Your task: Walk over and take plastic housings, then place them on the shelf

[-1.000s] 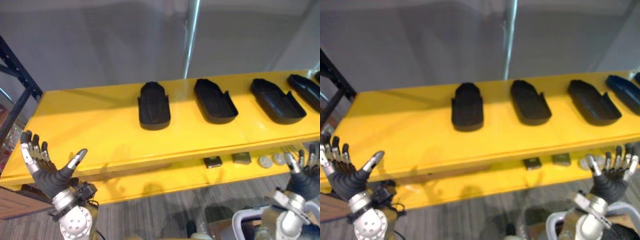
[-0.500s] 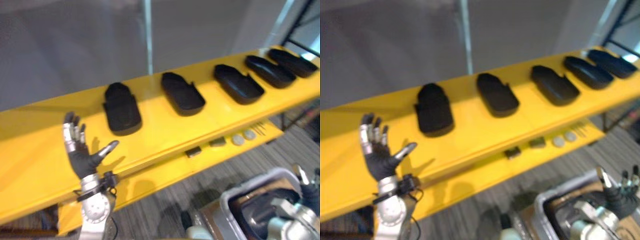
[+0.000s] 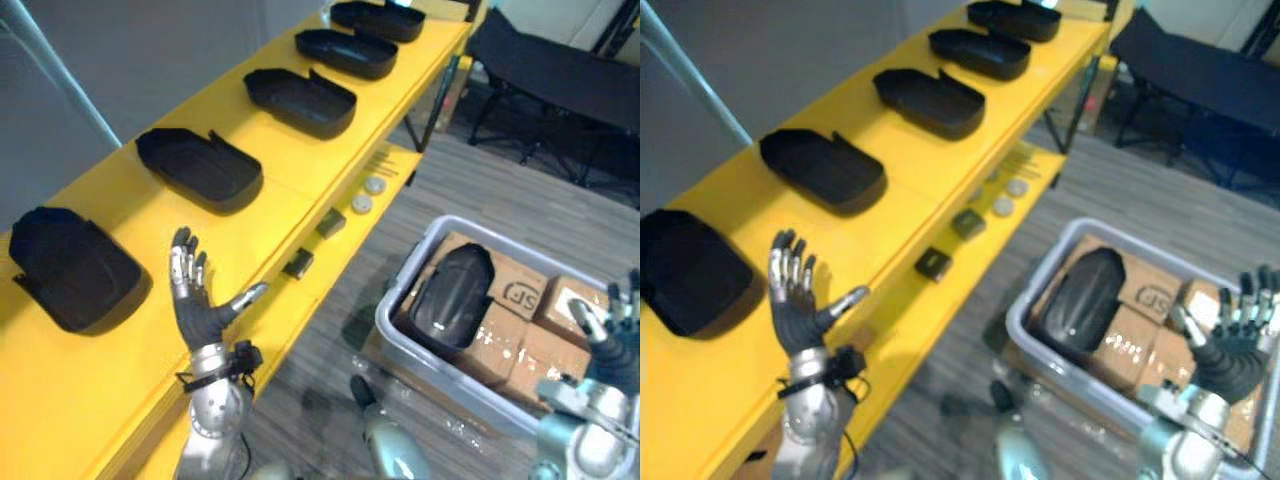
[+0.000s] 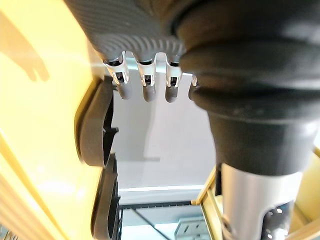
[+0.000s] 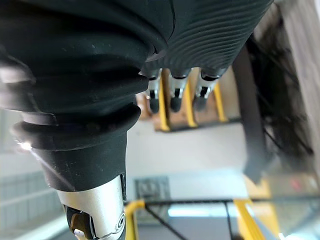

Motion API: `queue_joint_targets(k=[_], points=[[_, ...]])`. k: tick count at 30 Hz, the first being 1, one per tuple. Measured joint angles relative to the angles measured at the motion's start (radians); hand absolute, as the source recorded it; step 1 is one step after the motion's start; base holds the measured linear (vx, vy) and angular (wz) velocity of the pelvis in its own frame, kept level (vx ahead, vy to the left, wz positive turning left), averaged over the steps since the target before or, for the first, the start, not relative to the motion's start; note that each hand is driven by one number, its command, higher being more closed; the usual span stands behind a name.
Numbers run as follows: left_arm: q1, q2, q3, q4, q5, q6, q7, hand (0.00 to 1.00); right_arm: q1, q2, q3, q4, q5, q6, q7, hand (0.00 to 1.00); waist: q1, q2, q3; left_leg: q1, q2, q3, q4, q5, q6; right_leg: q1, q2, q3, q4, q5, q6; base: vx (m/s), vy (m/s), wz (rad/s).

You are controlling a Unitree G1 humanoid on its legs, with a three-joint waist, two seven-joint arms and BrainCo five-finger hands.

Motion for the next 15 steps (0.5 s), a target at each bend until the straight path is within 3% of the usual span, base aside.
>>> queue_joint_targets(k=[4,6,7,8,9,10,11,12,13,15], points=[[-0.113,0.0,-0.132,-0.045,0.01,-0.03,-0.097,0.0,-0.021,0.005,0.079,0.045,-0.005,0.042,-0.028,0.0,0.033,-0.006,0.036,-0.054,0.002,-0.027,0.155,-0.08,-0.006,-0.046,0.012,-0.025,0.129,-0.017,0.012,-0.14,0.035,0.18],[-0.12,0.0,-0.184,-0.052,0.003,-0.044,-0.156,0.0,0.018,0.039,0.083,0.042,-0.006,0.027,-0.055,0.0,0.041,-0.004,0.037,-0.066,0.031,0.002,0.25,-0.131,0.002,-0.042,0.042,-0.027,0.154,-0.004,0.019,-0.18,0.089,-0.51],[-0.113,0.002,-0.199,-0.054,-0.002,-0.043,-0.183,0.0,0.041,0.048,0.081,0.037,-0.005,0.015,-0.056,0.0,0.046,-0.009,0.042,-0.063,0.054,0.044,0.3,-0.157,0.009,-0.04,0.059,-0.063,0.151,0.042,0.006,-0.28,0.093,-1.03],[-0.104,0.007,-0.199,-0.054,-0.002,-0.037,-0.194,0.0,0.042,0.051,0.079,0.025,-0.007,0.009,-0.045,0.0,0.056,-0.005,0.053,-0.062,0.095,0.091,0.305,-0.157,0.015,-0.013,0.056,-0.152,0.068,0.143,-0.027,-0.32,0.038,-1.04],[-0.107,0.017,-0.194,-0.052,-0.002,-0.035,-0.202,0.0,0.046,0.053,0.076,0.014,-0.008,0.007,-0.042,0.0,0.054,-0.012,0.063,-0.054,0.103,0.118,0.301,-0.155,0.018,-0.015,0.042,-0.228,0.106,0.12,-0.046,-0.39,0.033,-1.06],[-0.101,0.024,-0.189,-0.05,-0.005,-0.033,-0.217,0.0,0.034,0.045,0.078,0.004,-0.016,0.009,-0.032,0.0,0.064,-0.03,0.074,-0.028,0.112,0.172,0.285,-0.136,0.029,-0.034,0.003,-0.338,0.295,-0.024,-0.112,-0.32,0.021,-0.74],[-0.098,0.024,-0.188,-0.051,-0.007,-0.028,-0.226,0.0,0.029,0.038,0.077,-0.004,-0.033,0.011,-0.032,0.0,0.067,-0.028,0.072,-0.028,0.126,0.188,0.284,-0.13,0.029,-0.044,-0.017,-0.376,0.389,-0.085,-0.128,-0.29,0.054,-0.92],[-0.096,0.027,-0.189,-0.052,-0.006,-0.013,-0.244,0.0,0.017,0.017,0.08,-0.012,-0.062,0.013,-0.031,0.0,0.078,-0.015,0.069,-0.025,0.154,0.207,0.282,-0.116,0.023,-0.043,-0.065,-0.423,0.556,-0.181,-0.134,-0.25,0.047,-0.75],[-0.081,0.033,-0.186,-0.052,-0.007,-0.003,-0.262,0.0,-0.001,0.007,0.083,-0.012,-0.084,0.024,-0.037,0.0,0.082,-0.015,0.062,-0.031,0.174,0.219,0.265,-0.095,0.013,-0.027,-0.119,-0.435,0.658,-0.23,-0.136,-0.21,0.034,-0.68],[-0.044,0.04,-0.15,-0.034,-0.044,0.024,-0.298,0.0,-0.03,0.006,0.085,0.006,-0.12,0.053,-0.058,0.0,0.083,-0.036,0.048,-0.031,0.19,0.244,0.204,-0.043,-0.005,0.031,-0.197,-0.433,0.686,-0.271,-0.127,-0.13,-0.065,-0.58]])
